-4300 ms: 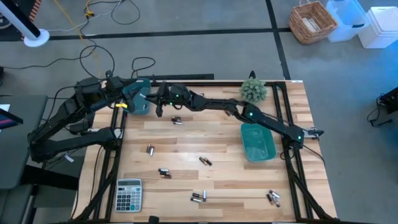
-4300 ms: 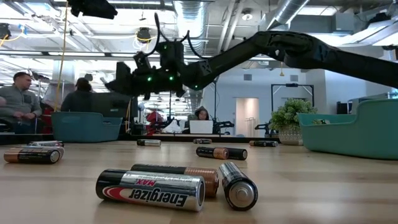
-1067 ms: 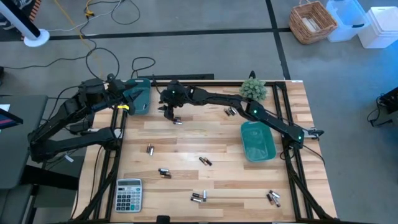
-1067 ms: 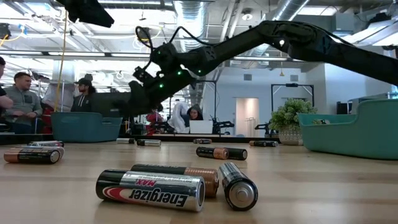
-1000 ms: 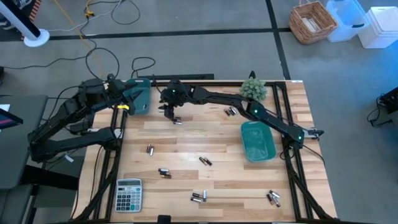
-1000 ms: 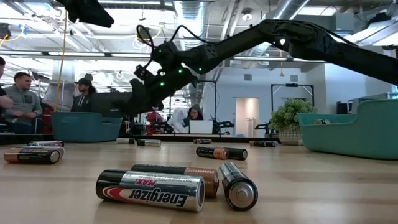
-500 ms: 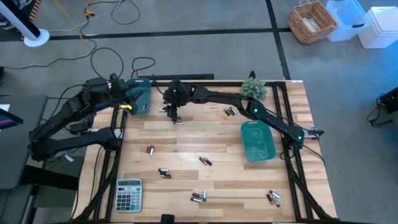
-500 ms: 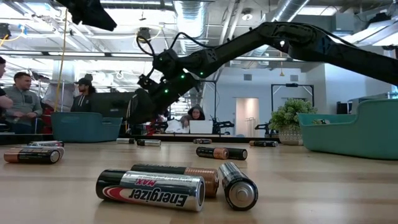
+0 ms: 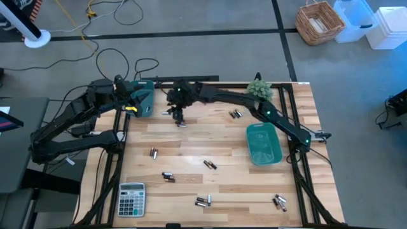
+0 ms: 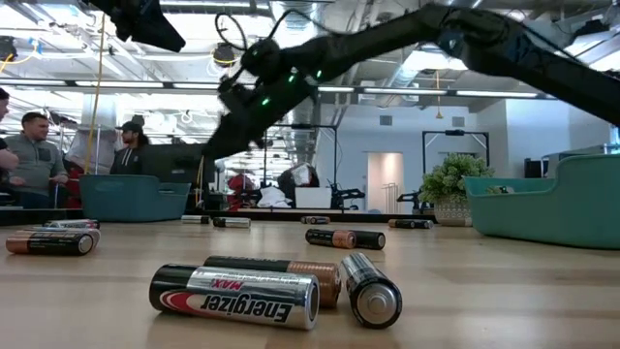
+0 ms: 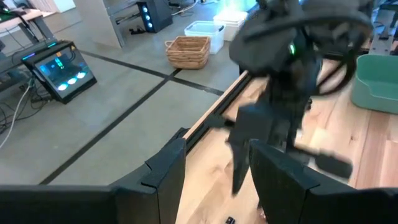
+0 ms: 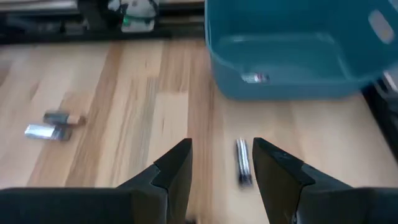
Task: Sort batteries
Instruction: Put the silver battery into the blue bin
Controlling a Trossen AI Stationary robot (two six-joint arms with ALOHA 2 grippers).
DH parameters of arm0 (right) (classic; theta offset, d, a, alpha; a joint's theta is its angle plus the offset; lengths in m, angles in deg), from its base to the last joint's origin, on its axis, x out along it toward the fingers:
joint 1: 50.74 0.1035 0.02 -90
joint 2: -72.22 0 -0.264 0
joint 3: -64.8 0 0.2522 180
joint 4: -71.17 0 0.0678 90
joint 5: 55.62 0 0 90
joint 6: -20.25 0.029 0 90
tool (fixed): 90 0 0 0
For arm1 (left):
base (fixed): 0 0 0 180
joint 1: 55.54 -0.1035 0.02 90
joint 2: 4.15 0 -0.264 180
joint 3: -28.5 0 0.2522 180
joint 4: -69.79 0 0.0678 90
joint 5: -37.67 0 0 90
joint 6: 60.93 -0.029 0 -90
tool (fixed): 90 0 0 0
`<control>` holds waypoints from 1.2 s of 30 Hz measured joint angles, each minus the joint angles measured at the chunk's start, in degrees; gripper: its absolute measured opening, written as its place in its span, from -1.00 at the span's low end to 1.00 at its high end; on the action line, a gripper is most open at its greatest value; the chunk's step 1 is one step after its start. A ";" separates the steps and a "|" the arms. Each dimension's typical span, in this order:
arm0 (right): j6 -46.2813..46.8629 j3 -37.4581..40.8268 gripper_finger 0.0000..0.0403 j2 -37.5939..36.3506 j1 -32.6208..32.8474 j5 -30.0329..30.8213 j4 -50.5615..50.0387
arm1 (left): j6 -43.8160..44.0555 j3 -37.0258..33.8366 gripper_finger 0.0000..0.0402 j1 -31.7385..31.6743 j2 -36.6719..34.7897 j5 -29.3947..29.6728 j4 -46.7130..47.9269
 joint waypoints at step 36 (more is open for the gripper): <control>-3.56 0.16 -0.32 -22.98 -19.93 -10.90 -4.84 | -7.75 -1.90 -0.16 -1.75 31.85 -4.27 -3.76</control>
